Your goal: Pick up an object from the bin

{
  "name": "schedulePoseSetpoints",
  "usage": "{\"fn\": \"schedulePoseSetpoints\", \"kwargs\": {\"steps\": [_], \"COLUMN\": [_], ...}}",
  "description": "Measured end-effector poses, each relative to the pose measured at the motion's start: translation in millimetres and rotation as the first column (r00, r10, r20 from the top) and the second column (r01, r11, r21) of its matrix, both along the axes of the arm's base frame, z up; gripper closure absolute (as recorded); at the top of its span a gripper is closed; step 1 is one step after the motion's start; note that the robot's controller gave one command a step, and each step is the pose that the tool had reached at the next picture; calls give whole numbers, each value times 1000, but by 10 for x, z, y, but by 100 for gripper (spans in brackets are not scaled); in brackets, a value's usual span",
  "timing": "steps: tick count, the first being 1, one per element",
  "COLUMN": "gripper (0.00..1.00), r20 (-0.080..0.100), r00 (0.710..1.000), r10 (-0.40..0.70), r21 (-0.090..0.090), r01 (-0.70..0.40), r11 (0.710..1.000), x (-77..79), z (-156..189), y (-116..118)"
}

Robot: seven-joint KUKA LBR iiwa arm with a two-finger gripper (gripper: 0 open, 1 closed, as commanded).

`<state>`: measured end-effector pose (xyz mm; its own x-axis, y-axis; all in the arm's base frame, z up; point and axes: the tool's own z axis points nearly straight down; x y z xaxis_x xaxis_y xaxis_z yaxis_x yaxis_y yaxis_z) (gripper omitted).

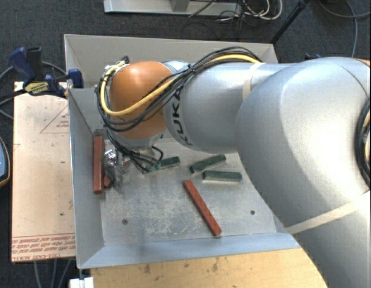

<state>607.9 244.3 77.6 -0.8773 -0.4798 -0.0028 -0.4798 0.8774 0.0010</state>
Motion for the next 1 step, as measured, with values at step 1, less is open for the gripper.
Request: {"fn": "schedulePoseSetpoints", "kwargs": {"steps": [1], "gripper": [0], "r20": [-2], "r00": [1000], "r10": [-1], "r21": [-5], "r01": [1], "r11": [1000], "x": [1], "z": [-6], "y": [-23]}}
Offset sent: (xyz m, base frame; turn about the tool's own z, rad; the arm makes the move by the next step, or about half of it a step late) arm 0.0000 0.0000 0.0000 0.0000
